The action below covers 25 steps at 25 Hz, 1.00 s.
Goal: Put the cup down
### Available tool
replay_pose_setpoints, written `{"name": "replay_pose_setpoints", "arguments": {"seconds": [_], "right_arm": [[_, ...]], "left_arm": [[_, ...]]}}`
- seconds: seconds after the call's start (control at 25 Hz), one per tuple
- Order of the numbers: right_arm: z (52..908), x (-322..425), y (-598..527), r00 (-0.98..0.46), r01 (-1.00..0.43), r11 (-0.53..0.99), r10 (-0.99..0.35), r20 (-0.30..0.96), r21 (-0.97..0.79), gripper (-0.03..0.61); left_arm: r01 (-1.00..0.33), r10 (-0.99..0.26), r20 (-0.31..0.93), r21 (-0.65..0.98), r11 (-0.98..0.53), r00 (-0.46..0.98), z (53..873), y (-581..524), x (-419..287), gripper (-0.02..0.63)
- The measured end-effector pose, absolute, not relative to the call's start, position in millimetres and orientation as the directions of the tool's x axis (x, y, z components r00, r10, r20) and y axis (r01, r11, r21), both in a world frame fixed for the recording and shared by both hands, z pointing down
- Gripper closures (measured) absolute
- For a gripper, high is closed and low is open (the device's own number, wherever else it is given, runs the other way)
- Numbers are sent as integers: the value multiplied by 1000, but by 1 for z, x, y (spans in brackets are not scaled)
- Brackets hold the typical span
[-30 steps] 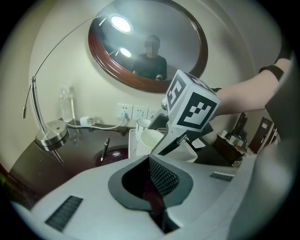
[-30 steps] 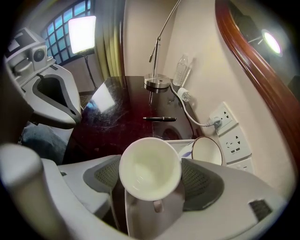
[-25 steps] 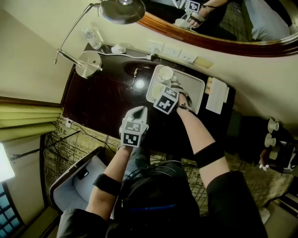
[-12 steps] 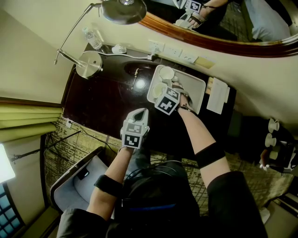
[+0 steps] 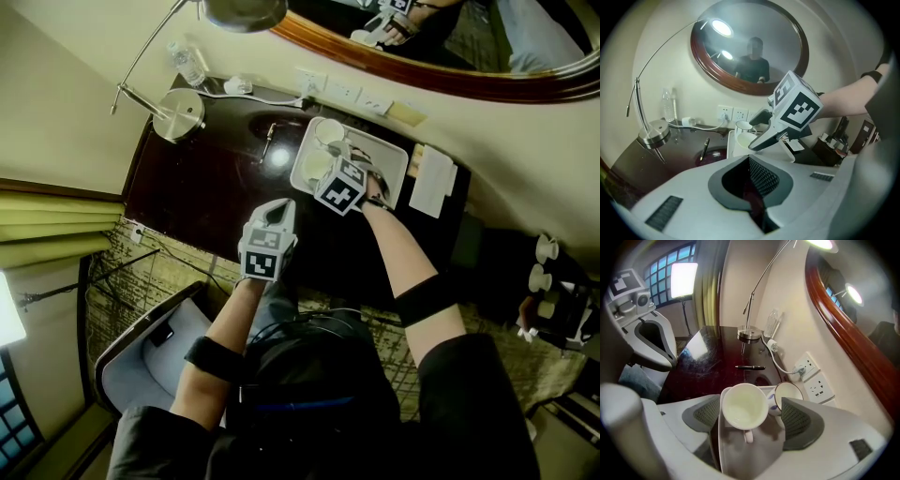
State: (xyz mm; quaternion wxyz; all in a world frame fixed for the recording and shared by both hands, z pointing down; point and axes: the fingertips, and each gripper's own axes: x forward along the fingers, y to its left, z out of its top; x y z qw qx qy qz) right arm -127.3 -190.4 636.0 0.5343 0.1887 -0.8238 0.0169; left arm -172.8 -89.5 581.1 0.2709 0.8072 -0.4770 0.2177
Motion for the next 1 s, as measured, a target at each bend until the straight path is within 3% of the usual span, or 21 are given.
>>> {"name": "replay_pose_setpoints", "arguments": {"seconds": [0.08,0.32,0.44,0.68,1.0], "right_arm": [[626,-120,-190,-371,-351,919,-312,875,179,171],[594,-96,-185,-415,-423,888,-367,833,180,183],[585,-78,-176,-435,-476,866,-384,815,154,299],[548,-39,-165,-482,-559,822,-426,766,106,395],[536,41,-160,-516,-720,693,-495,699,-40,574]], "left_arm": [[-888,-655,605,237,-395,453,573,-86,-166,627],[-896,-678,590,224,-384,438,554,-82,-148,627],[-901,-687,588,213,-378,427,545,-77,-139,627],[-911,-697,592,193,-364,404,531,-69,-124,627],[-931,-732,584,132,-341,351,524,-71,-104,627]]}}
